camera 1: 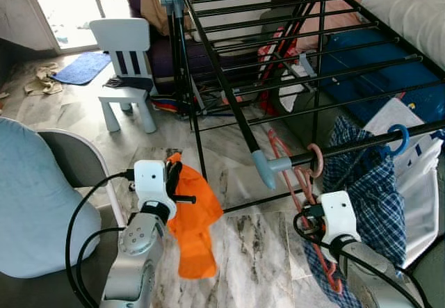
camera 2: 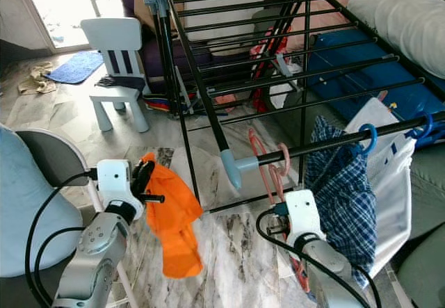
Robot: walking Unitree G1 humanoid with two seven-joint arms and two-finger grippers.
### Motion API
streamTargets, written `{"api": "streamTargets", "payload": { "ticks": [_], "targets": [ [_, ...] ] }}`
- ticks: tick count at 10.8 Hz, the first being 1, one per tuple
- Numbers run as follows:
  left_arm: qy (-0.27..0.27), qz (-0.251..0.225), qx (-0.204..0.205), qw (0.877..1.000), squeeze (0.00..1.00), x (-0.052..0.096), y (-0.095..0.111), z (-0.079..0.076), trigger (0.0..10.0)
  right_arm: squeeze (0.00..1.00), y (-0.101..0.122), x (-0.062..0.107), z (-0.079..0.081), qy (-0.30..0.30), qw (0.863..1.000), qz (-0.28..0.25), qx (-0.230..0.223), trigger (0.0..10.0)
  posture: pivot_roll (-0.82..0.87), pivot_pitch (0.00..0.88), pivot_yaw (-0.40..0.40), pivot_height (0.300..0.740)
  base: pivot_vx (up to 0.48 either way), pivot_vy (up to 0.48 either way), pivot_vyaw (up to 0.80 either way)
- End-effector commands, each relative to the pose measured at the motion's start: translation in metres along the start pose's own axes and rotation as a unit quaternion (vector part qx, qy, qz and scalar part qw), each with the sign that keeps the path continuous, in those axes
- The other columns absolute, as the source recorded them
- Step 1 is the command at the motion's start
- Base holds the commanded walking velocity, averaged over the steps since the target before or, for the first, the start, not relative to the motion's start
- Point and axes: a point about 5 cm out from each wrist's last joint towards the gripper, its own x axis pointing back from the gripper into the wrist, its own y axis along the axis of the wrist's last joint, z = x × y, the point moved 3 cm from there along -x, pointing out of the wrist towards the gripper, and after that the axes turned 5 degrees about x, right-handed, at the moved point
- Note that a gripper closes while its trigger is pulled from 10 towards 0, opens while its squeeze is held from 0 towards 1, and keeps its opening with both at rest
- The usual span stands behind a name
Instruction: Hang hanger
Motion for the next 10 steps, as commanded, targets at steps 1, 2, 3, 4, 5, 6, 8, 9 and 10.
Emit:
{"api": "streamTargets", "payload": {
  "ticks": [1,2,3,4,5,6,8,9,10],
  "targets": [
    [-0.004,-0.009,-0.002,1.000,0.00,-0.003,0.004,-0.002,10.0,0.00,0.000,-0.002,-0.003,-0.006,1.000,0.000,-0.006,0.0,-0.17,0.033,0.020,0.740,0.000,0.000,0.00],
    [-0.003,-0.011,-0.003,1.000,0.00,-0.003,0.005,-0.002,10.0,0.00,0.002,-0.001,-0.004,-0.007,1.000,-0.009,-0.005,0.0,-0.17,0.030,0.021,0.740,0.000,0.000,0.00],
    [-0.001,-0.020,-0.005,1.000,0.00,-0.003,0.010,-0.001,10.0,0.00,0.020,0.001,-0.007,-0.016,0.998,-0.065,-0.004,0.0,-0.17,0.017,0.029,0.740,0.000,0.000,0.00],
    [-0.002,-0.024,-0.007,1.000,0.00,-0.003,0.012,0.000,10.0,0.00,0.033,0.003,-0.010,-0.025,0.994,-0.103,-0.008,0.0,-0.17,0.006,0.036,0.740,0.000,0.000,0.00],
    [0.003,-0.025,-0.016,1.000,0.00,-0.004,0.014,0.004,10.0,0.00,0.041,0.008,-0.016,-0.046,0.990,-0.130,-0.013,0.0,-0.17,0.000,0.043,0.740,0.000,0.000,0.00],
    [0.011,-0.022,-0.025,0.999,0.00,-0.003,0.013,0.010,10.0,0.00,0.040,0.013,-0.018,-0.051,0.989,-0.137,-0.014,0.0,-0.17,0.000,0.050,0.740,0.000,0.000,0.00],
    [0.032,-0.016,-0.045,0.998,0.00,-0.002,0.013,0.021,10.0,0.00,0.011,0.027,-0.015,-0.028,0.992,-0.122,-0.010,0.0,-0.17,0.000,0.054,0.740,0.000,0.000,0.00],
    [0.035,-0.017,-0.047,0.998,0.00,-0.001,0.013,0.023,10.0,0.00,-0.002,0.033,-0.017,-0.027,0.993,-0.111,0.002,0.0,-0.16,0.000,0.054,0.740,0.000,0.000,0.00],
    [0.040,-0.018,-0.051,0.998,0.00,0.000,0.013,0.024,10.0,0.00,-0.015,0.040,-0.020,-0.029,0.994,-0.107,0.009,0.0,-0.16,0.000,0.057,0.740,0.000,0.000,0.00]
  ]
}}
